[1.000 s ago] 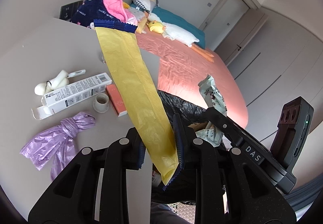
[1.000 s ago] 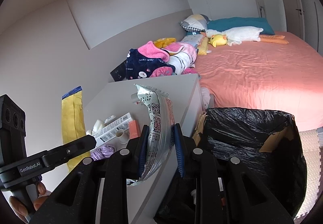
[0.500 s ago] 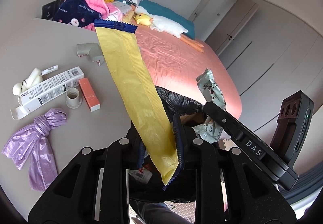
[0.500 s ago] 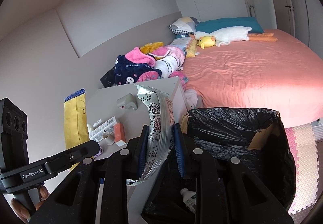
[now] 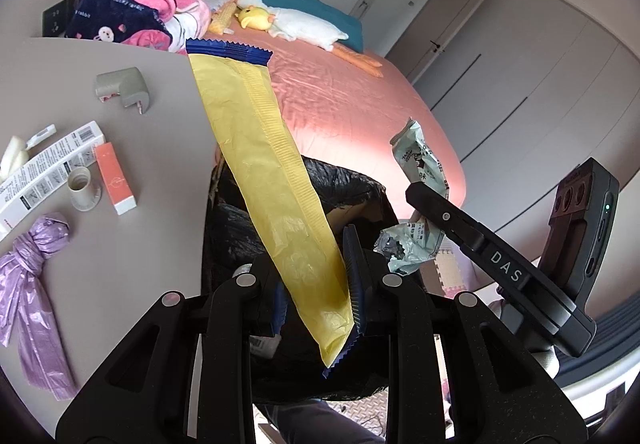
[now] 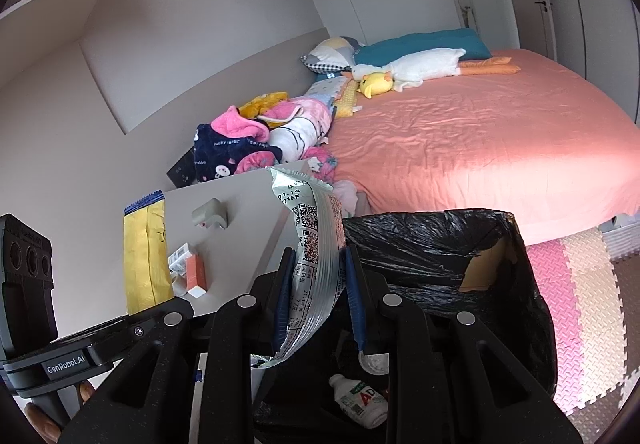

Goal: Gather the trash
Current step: 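Carry the yellow packet and foil wrapper toward the black trash bag, then open both tools to drop the packet and wrapper into the bag, then move both tools back over the table toward the purple bag and pink box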

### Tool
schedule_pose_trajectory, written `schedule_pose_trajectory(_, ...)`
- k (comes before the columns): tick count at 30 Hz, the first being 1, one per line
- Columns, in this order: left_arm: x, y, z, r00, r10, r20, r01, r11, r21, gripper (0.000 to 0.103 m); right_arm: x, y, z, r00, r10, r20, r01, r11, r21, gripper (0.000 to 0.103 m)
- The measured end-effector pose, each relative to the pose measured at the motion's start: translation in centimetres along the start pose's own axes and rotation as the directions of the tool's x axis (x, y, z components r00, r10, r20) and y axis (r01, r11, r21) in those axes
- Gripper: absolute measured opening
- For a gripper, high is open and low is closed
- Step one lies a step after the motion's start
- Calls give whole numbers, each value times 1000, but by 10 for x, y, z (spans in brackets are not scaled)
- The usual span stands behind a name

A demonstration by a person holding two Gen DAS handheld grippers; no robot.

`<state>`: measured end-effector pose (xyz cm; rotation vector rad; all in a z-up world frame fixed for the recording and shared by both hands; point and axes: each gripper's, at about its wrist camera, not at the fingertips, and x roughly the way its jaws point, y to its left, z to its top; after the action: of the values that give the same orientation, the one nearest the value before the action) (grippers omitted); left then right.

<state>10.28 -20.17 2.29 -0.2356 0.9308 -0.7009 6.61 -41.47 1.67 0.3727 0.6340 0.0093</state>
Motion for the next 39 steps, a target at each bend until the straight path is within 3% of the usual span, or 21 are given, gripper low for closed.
schedule_pose_trajectory(15, 34, -21, -7, 994, -39, -104, 45, 997, 62, 24, -1, -43, 1, 998, -70, 2, 70, 995, 76, 27)
schedule_pose_trajectory(17, 40, -23, -8, 987, -61, -147, 71, 995, 65, 40, -4, -48, 2, 995, -104, 10, 103, 990, 94, 29)
schedule_pose_trajectory(18, 42, -22, -7, 986, -54, -156, 63, 997, 52, 79, -6, -51, 3, 991, -130, 19, 128, 987, 100, 39)
schedule_pose_trajectory(19, 41, -20, -7, 989, -46, -138, 51, 998, 35, 96, -8, -53, 4, 987, -158, 32, 154, 983, 104, 46)
schedule_pose_trajectory(20, 39, -19, -6, 992, -48, -114, 51, 998, 28, 96, -11, -56, 5, 979, -197, 50, 191, 975, 110, 66)
schedule_pose_trajectory(21, 38, -19, -6, 993, -43, -111, 47, 998, 30, 96, -15, -57, 5, 969, -236, 70, 227, 967, 115, 77)
schedule_pose_trajectory(25, 36, -15, -7, 994, -6, -106, 9, 999, 33, 96, -19, -63, 6, 963, -255, 83, 245, 962, 118, 79)
schedule_pose_trajectory(39, 21, -2, -12, 997, 51, -62, -48, 998, 50, 96, -2, -42, -2, 979, -199, 39, 196, 978, 76, 80)
